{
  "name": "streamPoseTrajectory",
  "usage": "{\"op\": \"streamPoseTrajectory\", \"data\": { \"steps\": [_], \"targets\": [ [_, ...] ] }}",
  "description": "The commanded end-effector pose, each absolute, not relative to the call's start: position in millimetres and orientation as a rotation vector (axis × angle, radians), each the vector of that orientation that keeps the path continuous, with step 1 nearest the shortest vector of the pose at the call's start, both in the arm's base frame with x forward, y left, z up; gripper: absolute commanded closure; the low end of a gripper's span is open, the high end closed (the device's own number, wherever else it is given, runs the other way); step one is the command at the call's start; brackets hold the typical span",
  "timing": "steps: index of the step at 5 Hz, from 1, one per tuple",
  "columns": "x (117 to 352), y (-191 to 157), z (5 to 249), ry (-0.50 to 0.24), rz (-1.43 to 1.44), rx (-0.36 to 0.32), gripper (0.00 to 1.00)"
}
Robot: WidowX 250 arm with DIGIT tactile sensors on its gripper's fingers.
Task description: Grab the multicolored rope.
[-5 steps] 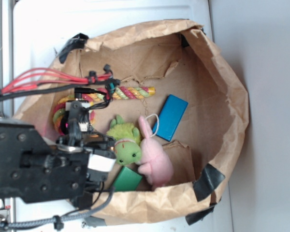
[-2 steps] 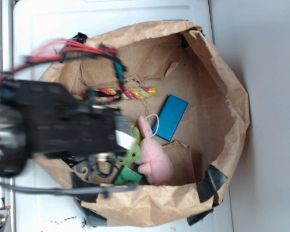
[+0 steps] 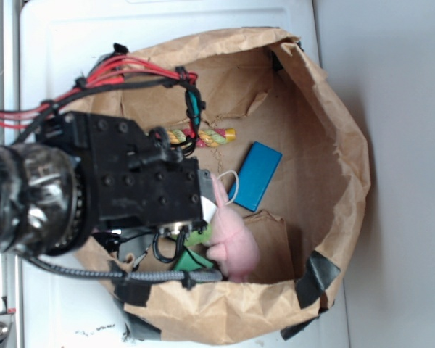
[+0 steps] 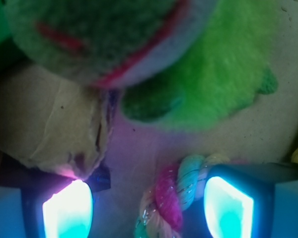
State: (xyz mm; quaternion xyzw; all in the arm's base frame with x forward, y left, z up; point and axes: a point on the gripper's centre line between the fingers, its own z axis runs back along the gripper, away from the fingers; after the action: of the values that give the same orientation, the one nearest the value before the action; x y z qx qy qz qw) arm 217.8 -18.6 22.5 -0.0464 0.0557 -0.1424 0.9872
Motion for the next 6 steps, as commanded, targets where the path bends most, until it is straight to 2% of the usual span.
{"op": "streamPoseTrajectory", "data": {
  "steps": [1, 6],
  "targets": [
    [217.5, -12.2, 23.1, 0.116, -0.264, -0.105, 1.0],
    [217.6, -14.0, 20.5, 0.066, -0.26, -0.125, 1.0]
  ]
}}
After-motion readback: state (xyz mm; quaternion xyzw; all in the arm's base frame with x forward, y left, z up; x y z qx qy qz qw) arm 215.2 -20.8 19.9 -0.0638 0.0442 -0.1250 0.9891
